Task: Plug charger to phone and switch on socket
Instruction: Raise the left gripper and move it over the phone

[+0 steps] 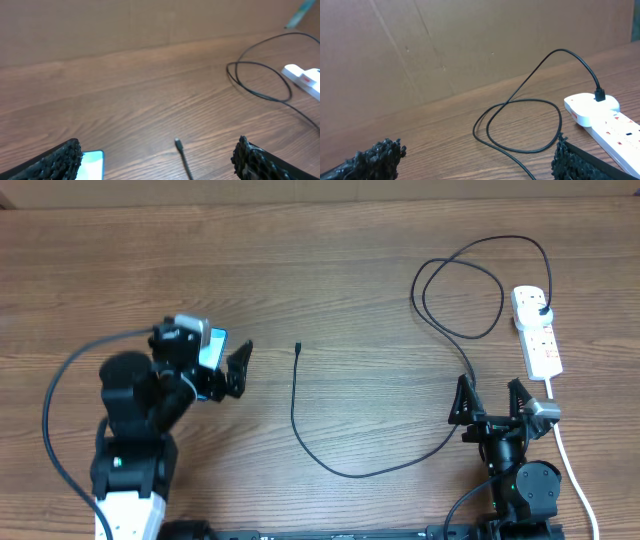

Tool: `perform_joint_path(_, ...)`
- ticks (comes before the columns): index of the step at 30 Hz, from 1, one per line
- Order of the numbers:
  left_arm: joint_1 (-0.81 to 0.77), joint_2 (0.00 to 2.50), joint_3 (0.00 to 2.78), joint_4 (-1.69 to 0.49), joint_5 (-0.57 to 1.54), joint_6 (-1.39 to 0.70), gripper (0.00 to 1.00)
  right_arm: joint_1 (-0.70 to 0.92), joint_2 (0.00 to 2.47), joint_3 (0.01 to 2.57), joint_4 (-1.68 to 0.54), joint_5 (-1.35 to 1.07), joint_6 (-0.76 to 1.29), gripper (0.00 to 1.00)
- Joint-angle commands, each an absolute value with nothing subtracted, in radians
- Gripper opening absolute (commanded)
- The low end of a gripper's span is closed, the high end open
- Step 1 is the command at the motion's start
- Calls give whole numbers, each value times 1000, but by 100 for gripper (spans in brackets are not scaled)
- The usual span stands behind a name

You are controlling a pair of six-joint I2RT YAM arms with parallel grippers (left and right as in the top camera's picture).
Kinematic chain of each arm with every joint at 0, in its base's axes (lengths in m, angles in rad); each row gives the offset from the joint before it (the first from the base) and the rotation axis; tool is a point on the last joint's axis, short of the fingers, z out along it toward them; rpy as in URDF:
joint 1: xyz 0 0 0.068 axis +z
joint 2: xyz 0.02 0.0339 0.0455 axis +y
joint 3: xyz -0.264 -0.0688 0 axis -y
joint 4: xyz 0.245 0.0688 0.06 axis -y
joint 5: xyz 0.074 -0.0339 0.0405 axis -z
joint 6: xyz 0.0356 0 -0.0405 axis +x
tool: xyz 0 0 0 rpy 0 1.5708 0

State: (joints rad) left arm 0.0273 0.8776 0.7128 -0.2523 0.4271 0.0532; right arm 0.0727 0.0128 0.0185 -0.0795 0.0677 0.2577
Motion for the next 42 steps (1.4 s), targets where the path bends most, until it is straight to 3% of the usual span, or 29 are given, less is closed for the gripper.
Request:
perform_joint_path(1, 33, 972, 854, -333, 492, 41, 100, 76, 3, 8, -76, 77, 253, 100)
perform_joint_path(9, 33, 1081, 1029, -528, 491, 45, 100, 76, 3, 8, -76, 77, 253, 100)
perform_joint_path(42, 32, 1190, 1034, -614, 491, 44, 100, 76, 3, 8, -76, 77, 253, 100)
